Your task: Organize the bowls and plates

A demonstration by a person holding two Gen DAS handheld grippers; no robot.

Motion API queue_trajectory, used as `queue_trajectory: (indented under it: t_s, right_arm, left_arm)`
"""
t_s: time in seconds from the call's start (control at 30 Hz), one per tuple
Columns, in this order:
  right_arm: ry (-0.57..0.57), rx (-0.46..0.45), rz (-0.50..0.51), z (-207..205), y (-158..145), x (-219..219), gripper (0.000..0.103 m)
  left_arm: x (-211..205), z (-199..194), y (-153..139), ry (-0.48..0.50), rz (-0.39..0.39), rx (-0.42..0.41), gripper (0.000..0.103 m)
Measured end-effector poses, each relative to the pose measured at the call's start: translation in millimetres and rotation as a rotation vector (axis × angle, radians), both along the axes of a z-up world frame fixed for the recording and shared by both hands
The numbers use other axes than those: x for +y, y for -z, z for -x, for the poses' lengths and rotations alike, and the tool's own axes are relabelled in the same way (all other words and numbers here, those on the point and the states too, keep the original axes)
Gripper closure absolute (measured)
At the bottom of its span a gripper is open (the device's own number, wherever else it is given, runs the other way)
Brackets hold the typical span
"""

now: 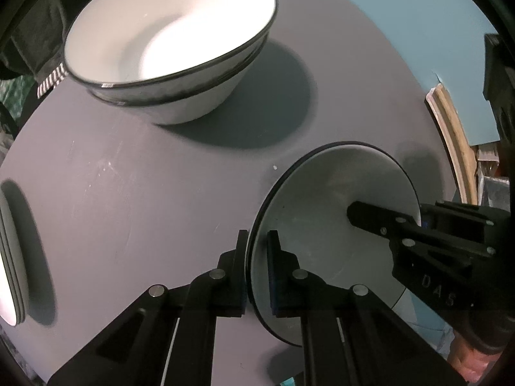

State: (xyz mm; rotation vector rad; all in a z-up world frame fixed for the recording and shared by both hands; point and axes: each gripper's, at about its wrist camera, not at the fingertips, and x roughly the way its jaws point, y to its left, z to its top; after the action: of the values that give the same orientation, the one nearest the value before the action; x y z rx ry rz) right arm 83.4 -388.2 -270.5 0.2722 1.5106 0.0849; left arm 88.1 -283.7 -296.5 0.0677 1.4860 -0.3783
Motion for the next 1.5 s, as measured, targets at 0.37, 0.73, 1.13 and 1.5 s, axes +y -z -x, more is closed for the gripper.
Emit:
queue_trajectory:
  t_s: [0.37, 0.73, 1.13, 1.5]
  right_arm:
    - [-0.029, -0.040, 0.005, -4.1, -32.5, 15.7, 0.093]
    - [-0.090, -0.153, 0.018, -14.8, -81.0, 18.8, 0.093]
    - [-0.131, -0.209, -0.001, -75.1, -86.3, 39.1, 0.093]
    - [-0.151, -0.145, -0.012, -105.4, -66.3, 46.5, 0.093]
  left_arm:
    - [39.8, 12.8, -30.1, -0.079, 0.022, -0.033, 0.094]
    - [42.4, -23.3, -87.2, -0.134, 0.031, -0.153, 0.094]
    - [52.4, -84.9, -105.1, -0.193, 0.005, -0.215, 0.094]
    - [55.7, -113.3, -81.7, -0.218, -0.050, -0.180, 0.092]
